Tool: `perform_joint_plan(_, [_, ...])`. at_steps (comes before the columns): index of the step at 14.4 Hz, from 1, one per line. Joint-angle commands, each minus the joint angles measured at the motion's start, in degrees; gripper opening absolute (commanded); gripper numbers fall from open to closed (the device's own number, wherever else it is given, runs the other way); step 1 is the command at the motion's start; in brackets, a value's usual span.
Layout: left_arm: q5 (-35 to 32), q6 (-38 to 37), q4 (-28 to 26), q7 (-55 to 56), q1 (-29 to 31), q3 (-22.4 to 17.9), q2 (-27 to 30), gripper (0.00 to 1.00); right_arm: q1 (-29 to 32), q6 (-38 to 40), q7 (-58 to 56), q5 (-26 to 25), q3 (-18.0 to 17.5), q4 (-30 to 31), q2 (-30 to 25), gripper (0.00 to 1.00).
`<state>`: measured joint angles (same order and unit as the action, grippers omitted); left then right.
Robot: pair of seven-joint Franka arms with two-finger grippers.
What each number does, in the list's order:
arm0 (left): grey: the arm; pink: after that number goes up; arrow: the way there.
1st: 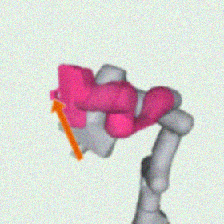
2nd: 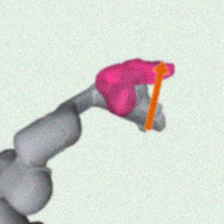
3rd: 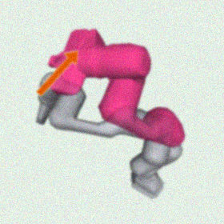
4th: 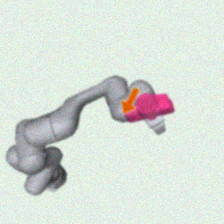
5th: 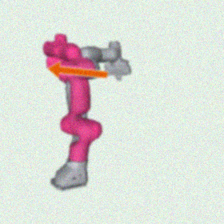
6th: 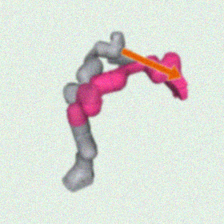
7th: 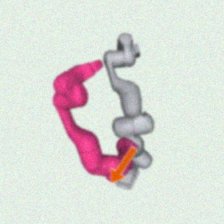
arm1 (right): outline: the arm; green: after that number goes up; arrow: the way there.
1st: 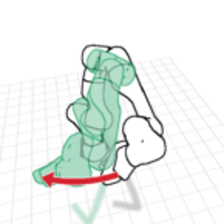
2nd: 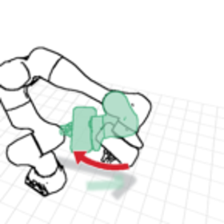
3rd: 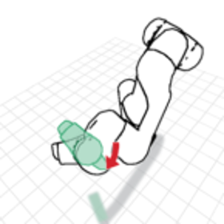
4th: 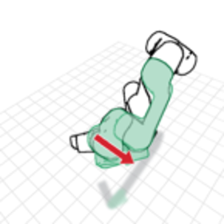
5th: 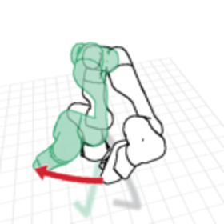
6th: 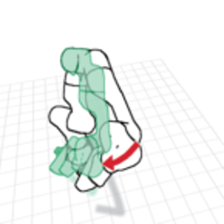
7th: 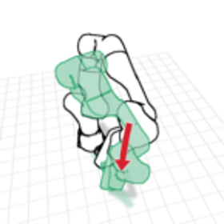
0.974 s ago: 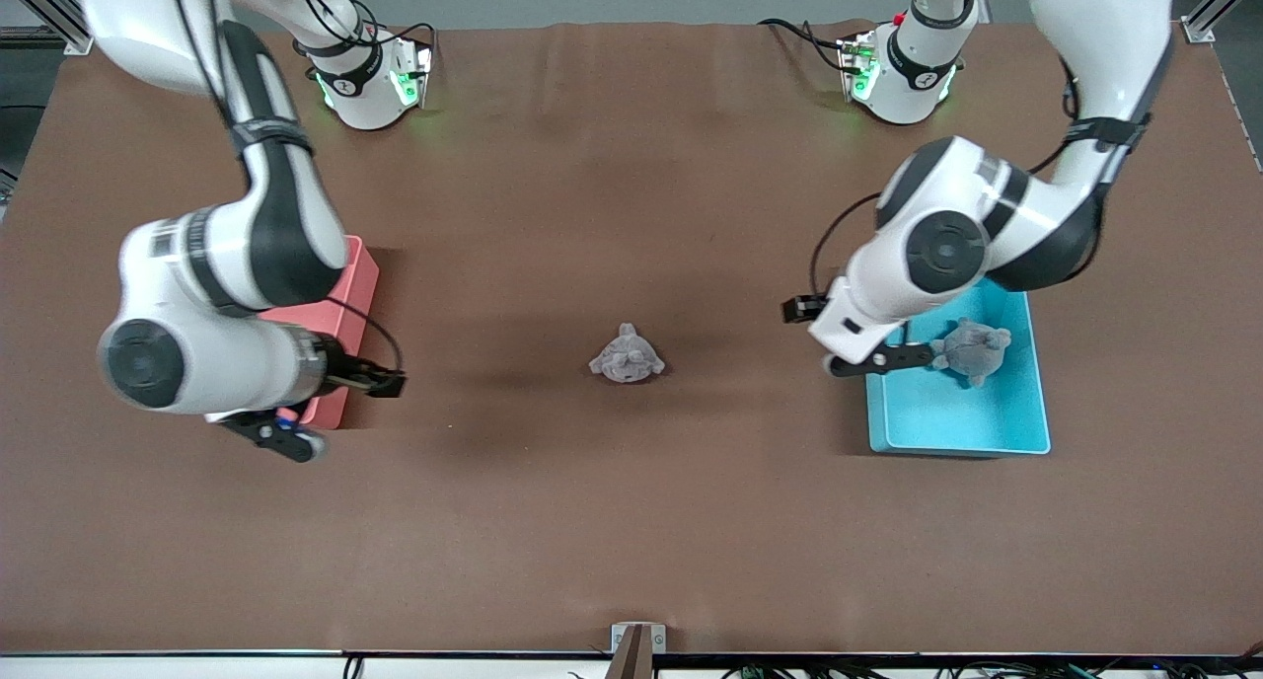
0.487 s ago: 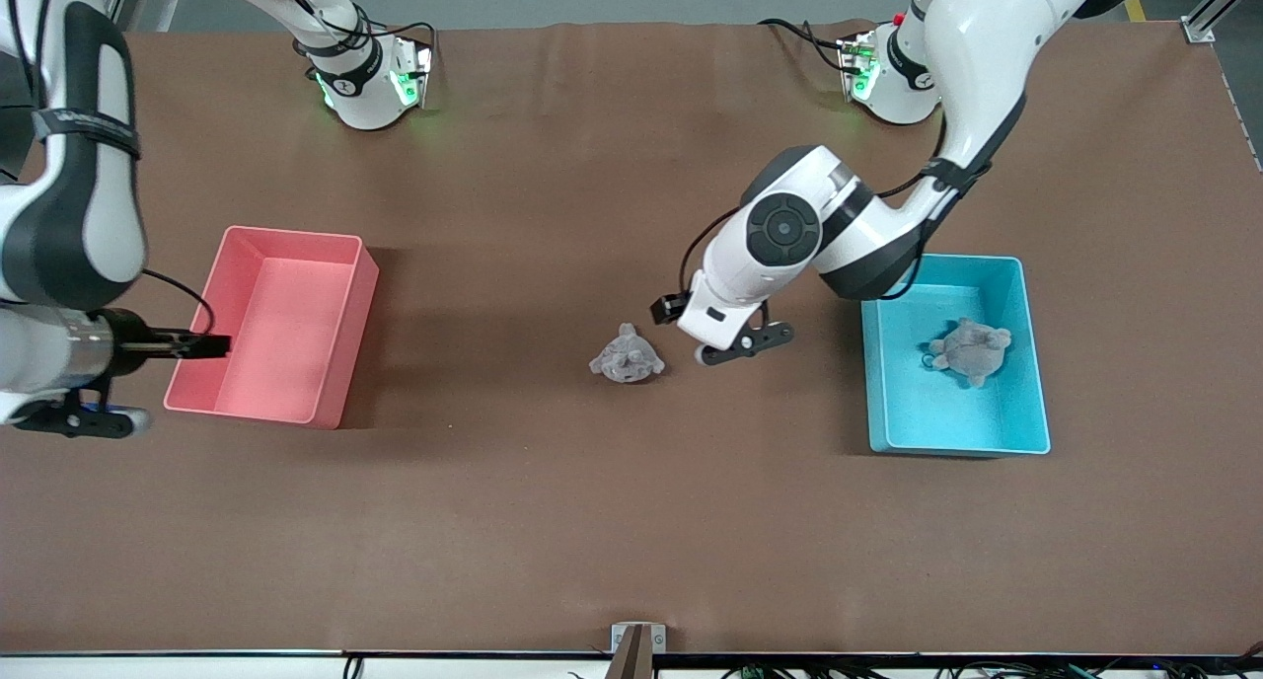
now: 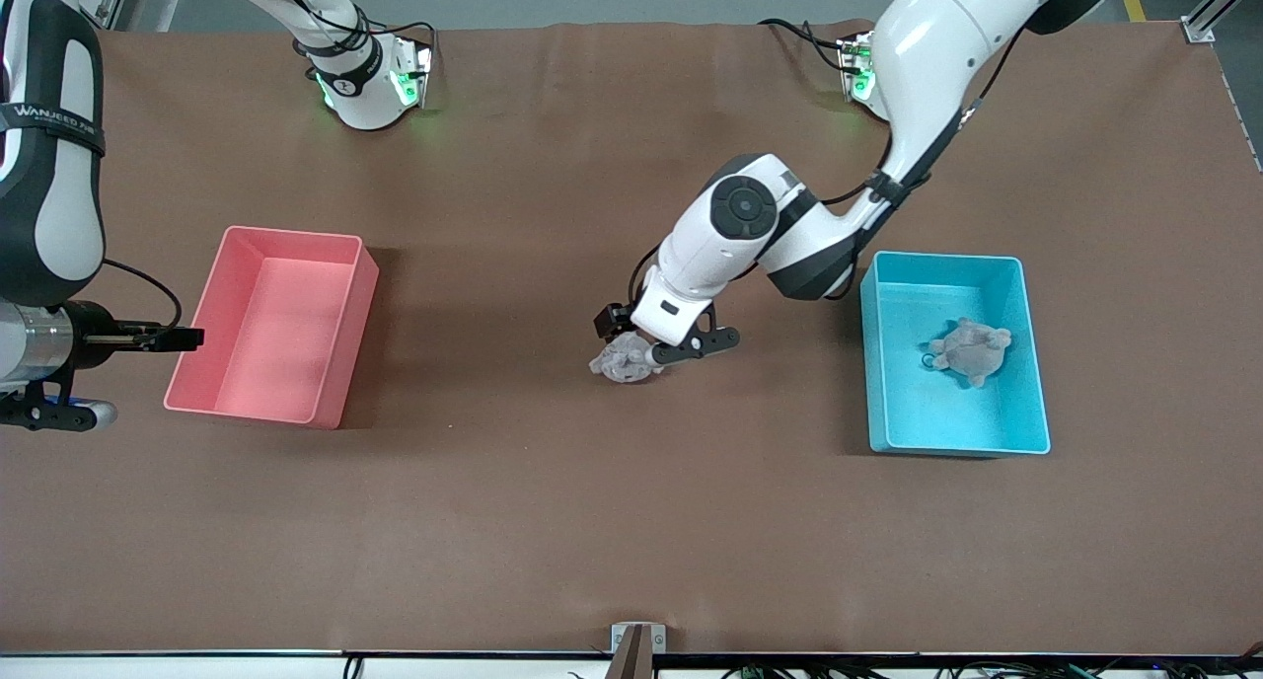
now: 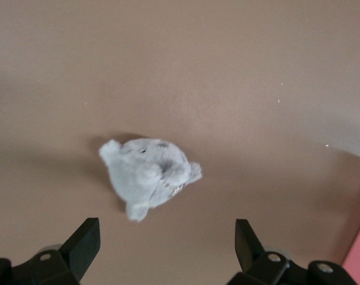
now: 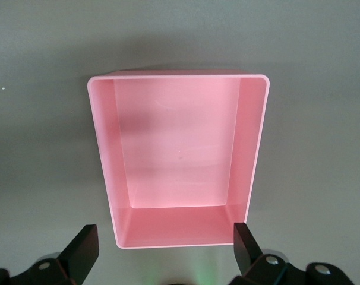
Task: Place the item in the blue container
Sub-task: 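Grasp the second toy with the left gripper while the right arm retracts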
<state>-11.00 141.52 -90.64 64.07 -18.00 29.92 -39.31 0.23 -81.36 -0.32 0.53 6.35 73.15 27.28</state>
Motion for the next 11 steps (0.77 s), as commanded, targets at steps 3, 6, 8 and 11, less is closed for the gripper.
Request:
perform_joint_plan(3, [-1.0,9.1,1.6,0.3,-12.7,-12.9,-3.6,1.0,0.5,-0.3,-0.7,-1.3,-0.9,0.5,-1.0,1.0])
perform_joint_plan(6, [-3.8,10.1,1.5,-3.8,-12.2,-13.3,-4.3,1.0,0.0,-0.2,-0.6,-1.3,-1.0,-0.7,-1.2,1.0])
perform_joint_plan(8, [-5.1,10.1,1.5,-6.8,-11.7,-13.4,-4.4,1.0,-0.4,-0.3,-0.5,-1.3,-1.0,-1.0,-1.3,1.0])
perform_joint_plan(11, [-5.1,10.4,1.6,-8.2,-11.8,-14.9,-5.1,1.0,0.9,-0.6,-0.6,-0.1,-0.9,-0.7,-2.1,1.0])
